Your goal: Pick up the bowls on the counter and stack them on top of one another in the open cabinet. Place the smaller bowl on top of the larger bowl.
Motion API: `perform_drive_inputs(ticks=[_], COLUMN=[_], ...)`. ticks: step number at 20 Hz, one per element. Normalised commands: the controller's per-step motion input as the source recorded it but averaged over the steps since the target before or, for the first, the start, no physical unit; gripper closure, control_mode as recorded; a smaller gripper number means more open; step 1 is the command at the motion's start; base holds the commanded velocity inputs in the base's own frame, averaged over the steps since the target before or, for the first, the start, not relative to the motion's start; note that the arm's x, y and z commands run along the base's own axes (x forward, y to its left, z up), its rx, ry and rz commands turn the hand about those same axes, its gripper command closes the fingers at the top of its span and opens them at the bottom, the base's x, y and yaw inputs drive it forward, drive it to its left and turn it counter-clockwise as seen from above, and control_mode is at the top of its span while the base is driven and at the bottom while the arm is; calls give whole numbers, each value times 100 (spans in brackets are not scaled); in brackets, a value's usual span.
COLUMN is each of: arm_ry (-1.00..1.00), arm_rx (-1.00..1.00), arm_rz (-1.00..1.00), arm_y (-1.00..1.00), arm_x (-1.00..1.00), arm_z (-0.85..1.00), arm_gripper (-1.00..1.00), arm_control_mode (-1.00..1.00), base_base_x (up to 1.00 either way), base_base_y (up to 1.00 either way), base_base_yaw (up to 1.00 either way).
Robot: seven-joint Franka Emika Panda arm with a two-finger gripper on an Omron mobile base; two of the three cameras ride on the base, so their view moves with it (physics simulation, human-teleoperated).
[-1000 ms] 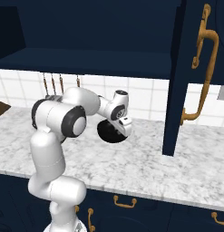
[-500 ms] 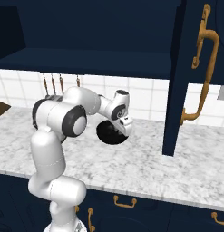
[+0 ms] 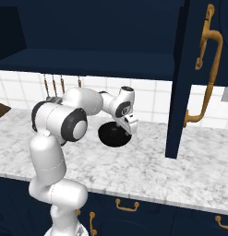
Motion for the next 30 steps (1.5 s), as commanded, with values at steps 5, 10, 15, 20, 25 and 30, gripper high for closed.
perform_drive_inputs(ticks=[5, 10, 15, 20, 25, 30], arm_ry=[0, 0, 0, 0, 0, 0], arm_rx=[1, 0, 0, -1, 0, 0], arm_rz=[0, 0, 1, 2, 3, 2], arm_y=[-39, -13, 6, 34, 11, 11], arm_x=[0, 0, 1, 9, 8, 5], arm_z=[-6, -33, -40, -17, -32, -26], arm_gripper=[-100, -100, -100, -100, -100, -100], arm_control_mode=[-100, -100, -100, -100, -100, -100], base_base_x=[0, 0, 0, 0, 0, 0], base_base_y=[0, 0, 0, 0, 0, 0], base_base_yaw=[0, 0, 0, 0, 0, 0])
